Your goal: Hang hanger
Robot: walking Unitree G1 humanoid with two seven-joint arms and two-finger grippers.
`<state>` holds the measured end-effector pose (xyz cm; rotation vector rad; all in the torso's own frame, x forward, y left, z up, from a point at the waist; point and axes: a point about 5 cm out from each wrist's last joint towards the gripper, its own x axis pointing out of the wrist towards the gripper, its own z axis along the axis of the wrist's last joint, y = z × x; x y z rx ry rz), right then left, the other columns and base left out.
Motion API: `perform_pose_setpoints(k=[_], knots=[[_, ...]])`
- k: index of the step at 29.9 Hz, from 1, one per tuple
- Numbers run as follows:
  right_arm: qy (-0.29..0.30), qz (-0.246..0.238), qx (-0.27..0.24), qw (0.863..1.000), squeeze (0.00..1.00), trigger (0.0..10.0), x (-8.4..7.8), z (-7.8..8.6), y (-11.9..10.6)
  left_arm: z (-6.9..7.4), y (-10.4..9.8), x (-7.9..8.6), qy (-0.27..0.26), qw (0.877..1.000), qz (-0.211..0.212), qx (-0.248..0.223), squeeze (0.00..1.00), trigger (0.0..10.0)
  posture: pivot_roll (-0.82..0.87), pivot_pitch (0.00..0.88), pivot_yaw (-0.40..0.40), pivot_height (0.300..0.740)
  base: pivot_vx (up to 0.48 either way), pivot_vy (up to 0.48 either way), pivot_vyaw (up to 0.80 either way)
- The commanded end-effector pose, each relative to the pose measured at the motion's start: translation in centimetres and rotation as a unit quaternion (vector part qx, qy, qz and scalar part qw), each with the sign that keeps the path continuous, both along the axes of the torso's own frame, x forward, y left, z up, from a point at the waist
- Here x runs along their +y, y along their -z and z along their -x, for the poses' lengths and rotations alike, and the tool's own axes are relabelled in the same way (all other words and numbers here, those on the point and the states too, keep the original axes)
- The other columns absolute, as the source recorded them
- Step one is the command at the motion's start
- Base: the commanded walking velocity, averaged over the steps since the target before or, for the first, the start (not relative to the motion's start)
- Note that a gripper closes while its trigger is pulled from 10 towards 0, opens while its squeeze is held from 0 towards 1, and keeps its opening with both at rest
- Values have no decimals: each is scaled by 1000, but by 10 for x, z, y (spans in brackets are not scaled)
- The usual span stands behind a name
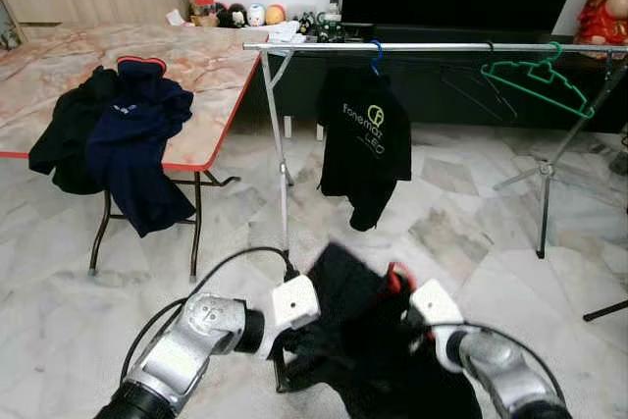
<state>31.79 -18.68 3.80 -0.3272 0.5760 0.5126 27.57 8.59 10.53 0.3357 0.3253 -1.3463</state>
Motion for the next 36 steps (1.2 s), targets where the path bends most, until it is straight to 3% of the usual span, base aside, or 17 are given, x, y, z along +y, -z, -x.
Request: perform_pose_setpoints(k=[1, 2, 3, 4, 5, 6, 17, 23, 27, 30, 32, 34, 36], knots=[[3, -17, -12, 1000, 0, 0, 3, -3, -4, 2, -5, -3, 13, 1000, 3, -3, 0, 3373, -1, 37, 8, 740, 0, 0, 0], [3, -23, -16, 1000, 0, 0, 6, -4, -5, 3, -6, -3, 13, 1000, 1, -6, 0, 3608, -1, 37, 8, 740, 0, 0, 0], [-1, -26, -19, 999, 0, 0, 7, -4, -5, 2, -7, -3, 10, 1000, 3, -11, 243, 4471, -1, 37, 8, 740, 0, 0, 0], [-4, -27, -23, 999, 0, 0, 9, -4, -6, 1, -10, -3, 5, 1000, 8, -15, 984, 5686, -3, 36, 9, 740, 0, 0, 0], [-5, -28, -25, 999, 0, 0, 10, -5, -6, 1, -13, -4, 3, 1000, 13, -17, 1000, 9098, -1, 36, 9, 740, 0, 0, 0], [-5, -29, -30, 999, 0, 0, 12, -5, -6, 1, -17, -4, 3, 1000, 19, -16, 1000, 10000, 1, 35, 9, 740, 0, 0, 0], [-18, -24, -62, 998, 0, 0, 14, -7, -8, 4, -26, 1, 9, 1000, 18, -11, 1000, 10000, 1, 27, 14, 740, 0, 0, 0], [-67, -28, -72, 995, 0, 0, 10, -2, -9, 2, -23, 10, -10, 1000, 18, -4, 1000, 10000, 3, 27, 14, 740, 0, 0, 0], [-183, -48, -41, 981, 0, 0, 8, 18, -5, 2, -21, 21, -23, 1000, 2, -2, 1000, 10000, 8, 28, 12, 740, 0, 0, 0], [-257, -43, 30, 965, 0, 0, -12, 39, 4, 4, -16, 30, -23, 1000, -21, 1, 1000, 10000, 0, 30, 16, 740, 0, 0, 0], [-273, -33, 55, 960, 0, 0, -18, 45, 7, 4, -14, 32, -24, 999, -27, 4, 1000, 10000, 1, 30, 16, 740, 0, 0, 0], [-296, -21, 69, 953, 0, 0, -27, 51, 8, 4, 0, 41, -24, 996, -80, 2, 1000, 10000, -4, 27, 17, 740, 0, 0, 0], [-300, -23, 70, 951, 0, 0, -28, 51, 7, 5, 2, 42, -22, 996, -86, 5, 1000, 10000, -4, 27, 17, 740, 0, 0, 0]])
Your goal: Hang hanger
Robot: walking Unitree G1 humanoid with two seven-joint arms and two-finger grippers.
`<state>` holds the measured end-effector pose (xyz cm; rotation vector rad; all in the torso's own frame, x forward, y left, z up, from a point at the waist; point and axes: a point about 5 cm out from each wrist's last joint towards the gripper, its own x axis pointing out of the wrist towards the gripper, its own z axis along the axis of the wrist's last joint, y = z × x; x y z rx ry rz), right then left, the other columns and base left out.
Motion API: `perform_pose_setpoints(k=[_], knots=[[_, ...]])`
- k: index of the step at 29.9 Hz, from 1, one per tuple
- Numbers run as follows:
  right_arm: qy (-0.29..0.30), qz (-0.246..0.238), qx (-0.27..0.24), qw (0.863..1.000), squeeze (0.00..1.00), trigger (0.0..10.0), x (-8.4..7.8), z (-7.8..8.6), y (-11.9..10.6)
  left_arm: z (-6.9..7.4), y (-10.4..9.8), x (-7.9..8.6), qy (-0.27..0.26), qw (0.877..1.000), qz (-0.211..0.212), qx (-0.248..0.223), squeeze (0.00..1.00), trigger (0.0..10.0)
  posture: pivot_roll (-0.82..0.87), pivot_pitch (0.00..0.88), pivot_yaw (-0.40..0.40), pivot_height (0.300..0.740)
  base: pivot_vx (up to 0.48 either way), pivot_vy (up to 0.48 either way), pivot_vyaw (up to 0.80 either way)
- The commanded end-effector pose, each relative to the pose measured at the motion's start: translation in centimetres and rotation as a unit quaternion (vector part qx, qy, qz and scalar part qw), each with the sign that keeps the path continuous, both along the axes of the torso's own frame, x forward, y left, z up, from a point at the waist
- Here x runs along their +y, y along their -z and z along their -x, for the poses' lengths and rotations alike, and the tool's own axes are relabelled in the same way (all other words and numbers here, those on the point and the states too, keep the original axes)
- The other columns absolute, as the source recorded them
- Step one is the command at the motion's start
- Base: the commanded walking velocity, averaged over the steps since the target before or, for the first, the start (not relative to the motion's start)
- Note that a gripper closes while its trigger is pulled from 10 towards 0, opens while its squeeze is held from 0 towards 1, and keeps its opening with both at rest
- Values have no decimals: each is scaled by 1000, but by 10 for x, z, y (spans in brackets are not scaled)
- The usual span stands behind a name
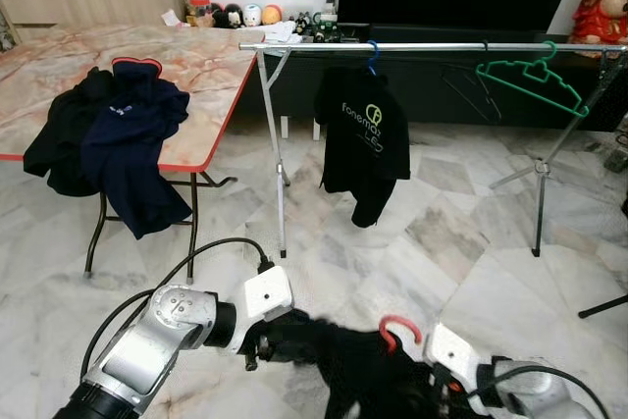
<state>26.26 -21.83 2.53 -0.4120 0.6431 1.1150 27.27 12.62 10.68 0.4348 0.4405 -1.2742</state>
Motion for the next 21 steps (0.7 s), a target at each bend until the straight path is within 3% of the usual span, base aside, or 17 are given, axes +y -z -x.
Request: perform_pose_setpoints(k=[1, 7, 13, 17, 18, 19, 20, 21], knots=[[-19, -10, -16, 1000, 0, 0, 3, -4, -7, 2, 5, 2, 7, 1000, -15, 2, 1000, 10000, -3, 23, 16, 740, 0, 0, 0], [-42, -33, -27, 998, 0, 0, 11, -11, -17, 11, 16, 0, 48, 998, -37, 29, 1000, 10000, -2, 5, 16, 740, 0, 0, 0], [-112, -68, -7, 991, 0, 0, 23, -6, -25, 10, 13, -11, 65, 998, -10, 22, 1000, 10000, -3, 0, 0, 740, 0, 0, 0], [-123, -68, 0, 990, 0, 0, 22, -5, -26, 8, 12, -14, 60, 998, -5, 15, 1000, 10000, -3, 0, -4, 740, 0, 0, 0], [-125, -66, 2, 990, 0, 0, 22, -5, -27, 5, 11, -15, 53, 999, -4, 1, 224, 10000, -3, 0, -5, 740, 0, 0, 0], [-127, -65, 3, 990, 0, 0, 22, -5, -27, 2, 10, -16, 48, 999, -5, -9, 224, 10000, -4, 0, -7, 740, 0, 0, 0], [-129, -63, 3, 990, 0, 0, 23, -6, -27, 1, 8, -17, 47, 999, -2, -13, 0, 10000, -6, 0, -8, 740, 0, 0, 0], [-130, -61, 3, 990, 0, 0, 23, -6, -27, 0, 5, -18, 47, 999, 1, -15, 0, 10000, -6, 0, -9, 740, 0, 0, 0]])
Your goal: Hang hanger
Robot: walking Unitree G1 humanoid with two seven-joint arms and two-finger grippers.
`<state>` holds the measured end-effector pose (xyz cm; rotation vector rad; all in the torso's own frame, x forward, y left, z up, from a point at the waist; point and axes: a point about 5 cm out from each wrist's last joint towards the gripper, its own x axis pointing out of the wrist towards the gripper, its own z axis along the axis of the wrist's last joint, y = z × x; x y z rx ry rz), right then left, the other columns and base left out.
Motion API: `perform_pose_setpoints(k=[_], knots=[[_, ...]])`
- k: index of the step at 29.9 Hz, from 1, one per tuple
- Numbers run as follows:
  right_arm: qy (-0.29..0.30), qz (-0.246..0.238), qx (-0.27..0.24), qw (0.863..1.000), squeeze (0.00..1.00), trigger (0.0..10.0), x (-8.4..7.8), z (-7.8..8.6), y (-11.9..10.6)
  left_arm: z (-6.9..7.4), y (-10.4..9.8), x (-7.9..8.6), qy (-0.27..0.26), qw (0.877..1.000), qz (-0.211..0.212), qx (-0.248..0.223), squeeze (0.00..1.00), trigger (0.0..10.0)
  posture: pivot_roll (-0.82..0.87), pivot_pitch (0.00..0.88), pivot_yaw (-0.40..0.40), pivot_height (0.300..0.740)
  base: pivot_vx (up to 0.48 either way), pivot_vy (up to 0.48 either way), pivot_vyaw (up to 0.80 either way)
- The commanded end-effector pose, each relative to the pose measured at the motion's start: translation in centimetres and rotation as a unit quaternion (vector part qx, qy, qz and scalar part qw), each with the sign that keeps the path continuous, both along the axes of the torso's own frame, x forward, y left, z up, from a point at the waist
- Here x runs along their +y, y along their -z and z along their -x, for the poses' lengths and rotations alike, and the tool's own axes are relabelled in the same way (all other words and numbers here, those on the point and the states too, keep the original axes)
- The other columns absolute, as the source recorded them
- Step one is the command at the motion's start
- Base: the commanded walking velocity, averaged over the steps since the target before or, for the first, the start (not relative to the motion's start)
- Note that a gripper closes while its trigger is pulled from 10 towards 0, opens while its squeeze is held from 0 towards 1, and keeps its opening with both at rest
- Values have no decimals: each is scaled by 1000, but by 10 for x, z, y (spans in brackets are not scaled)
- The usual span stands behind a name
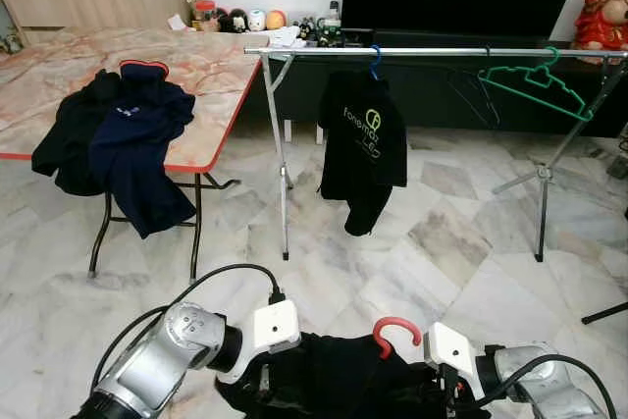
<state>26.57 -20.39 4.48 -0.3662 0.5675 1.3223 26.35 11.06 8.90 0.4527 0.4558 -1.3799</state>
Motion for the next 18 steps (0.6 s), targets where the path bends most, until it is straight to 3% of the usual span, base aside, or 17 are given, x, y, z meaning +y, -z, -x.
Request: perform_pose_setpoints(k=[1, 10, 16, 18], knots=[[-40, -6, -10, 999, 0, 0, 9, -3, -8, -9, -12, -3, -4, 1000, 8, -29, 0, 10000, -6, 0, -9, 740, 0, 0, 0], [-39, 26, -3, 999, 0, 0, 9, -1, 2, -6, -44, -7, 17, 997, 67, -38, 0, 10000, 6, 0, -23, 740, 0, 0, 0], [-35, 25, -7, 999, 0, 0, 12, -2, 2, -3, -44, -6, 25, 997, 65, -30, 0, 10000, 6, 0, -26, 740, 0, 0, 0], [-37, 21, -9, 999, 0, 0, 13, -3, 1, -4, -40, -5, 22, 998, 44, -33, 0, 10000, 6, 0, -26, 740, 0, 0, 0]])
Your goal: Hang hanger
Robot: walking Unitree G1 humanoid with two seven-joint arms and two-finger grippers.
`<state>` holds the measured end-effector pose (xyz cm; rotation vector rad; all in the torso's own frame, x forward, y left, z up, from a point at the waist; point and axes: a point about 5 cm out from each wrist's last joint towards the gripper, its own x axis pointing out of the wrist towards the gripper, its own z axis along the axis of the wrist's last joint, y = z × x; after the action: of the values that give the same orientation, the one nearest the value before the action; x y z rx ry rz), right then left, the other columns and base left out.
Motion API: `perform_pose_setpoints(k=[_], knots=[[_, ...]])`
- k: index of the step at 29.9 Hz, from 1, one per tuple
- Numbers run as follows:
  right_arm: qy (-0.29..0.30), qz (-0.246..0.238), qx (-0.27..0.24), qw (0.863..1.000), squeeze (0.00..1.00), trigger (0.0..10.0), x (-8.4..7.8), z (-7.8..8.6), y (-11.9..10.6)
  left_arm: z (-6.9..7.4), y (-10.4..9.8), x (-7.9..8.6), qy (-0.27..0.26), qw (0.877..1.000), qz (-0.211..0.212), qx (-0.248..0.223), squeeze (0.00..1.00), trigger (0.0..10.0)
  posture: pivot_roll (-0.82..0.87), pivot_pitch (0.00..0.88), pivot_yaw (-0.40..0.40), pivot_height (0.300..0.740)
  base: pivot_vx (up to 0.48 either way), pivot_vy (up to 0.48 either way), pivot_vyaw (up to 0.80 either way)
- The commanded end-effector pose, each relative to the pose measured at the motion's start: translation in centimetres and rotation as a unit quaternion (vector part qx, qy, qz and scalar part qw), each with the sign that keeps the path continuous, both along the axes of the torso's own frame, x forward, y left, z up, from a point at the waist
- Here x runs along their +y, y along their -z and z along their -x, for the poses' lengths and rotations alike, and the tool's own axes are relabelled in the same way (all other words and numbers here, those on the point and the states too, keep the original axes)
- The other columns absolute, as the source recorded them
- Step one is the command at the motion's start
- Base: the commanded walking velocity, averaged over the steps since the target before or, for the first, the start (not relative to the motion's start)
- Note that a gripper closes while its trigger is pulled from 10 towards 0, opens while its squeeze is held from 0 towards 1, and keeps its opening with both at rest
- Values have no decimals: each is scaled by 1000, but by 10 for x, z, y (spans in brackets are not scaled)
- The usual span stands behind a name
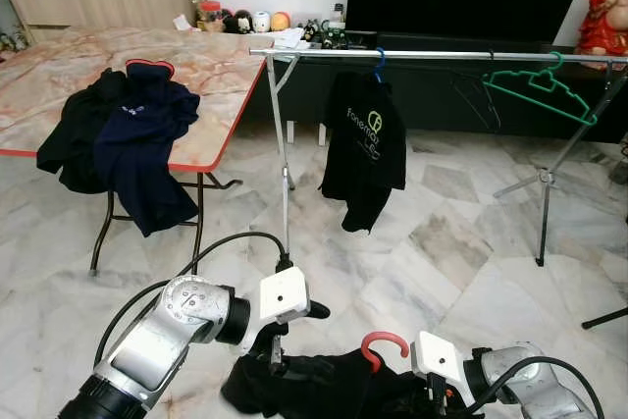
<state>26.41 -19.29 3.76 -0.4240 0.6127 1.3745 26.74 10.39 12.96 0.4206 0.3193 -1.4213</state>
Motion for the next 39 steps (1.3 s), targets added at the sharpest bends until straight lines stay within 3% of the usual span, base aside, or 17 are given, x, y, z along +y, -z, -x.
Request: perform_pose_setpoints(k=[1, 7, 9, 15, 24, 25, 27, 39], knots=[[-6, -16, -20, 1000, 0, 0, 4, -6, -9, -1, 5, 2, -1, 1000, -22, 2, 0, 10000, 8, 0, -27, 740, 0, 0, 0], [-19, -21, -35, 999, 0, 0, 8, -10, -16, 2, 23, 3, 0, 998, -65, 25, 0, 10000, 4, 0, -31, 740, 0, 0, 0], [-26, -25, -38, 999, 0, 0, 10, -11, -19, 1, 34, 7, -6, 995, -100, 19, 0, 10000, 1, 0, -32, 740, 0, 0, 0], [-63, -47, -34, 996, 0, 0, 19, -8, -27, -6, 35, 1, -30, 996, -82, 11, 0, 10000, 2, 0, -37, 740, 0, 0, 0], [-72, -42, -31, 996, 0, 0, 24, -8, -26, -12, 30, -9, -37, 998, -52, 3, 0, 10000, 6, 0, -44, 740, 0, 0, 0], [-71, -43, -31, 996, 0, 0, 24, -8, -26, -12, 30, -9, -36, 998, -52, 3, 0, 8039, 6, 0, -44, 740, 0, 0, 0], [-70, -44, -32, 996, 0, 0, 24, -9, -27, -11, 31, -9, -33, 998, -51, 8, 0, 0, 5, 0, -42, 740, 0, 0, 0], [-65, -47, -40, 996, 0, 0, 29, -12, -27, -4, 33, -12, -11, 998, -45, 31, 0, 0, 5, 0, -31, 740, 0, 0, 0]])
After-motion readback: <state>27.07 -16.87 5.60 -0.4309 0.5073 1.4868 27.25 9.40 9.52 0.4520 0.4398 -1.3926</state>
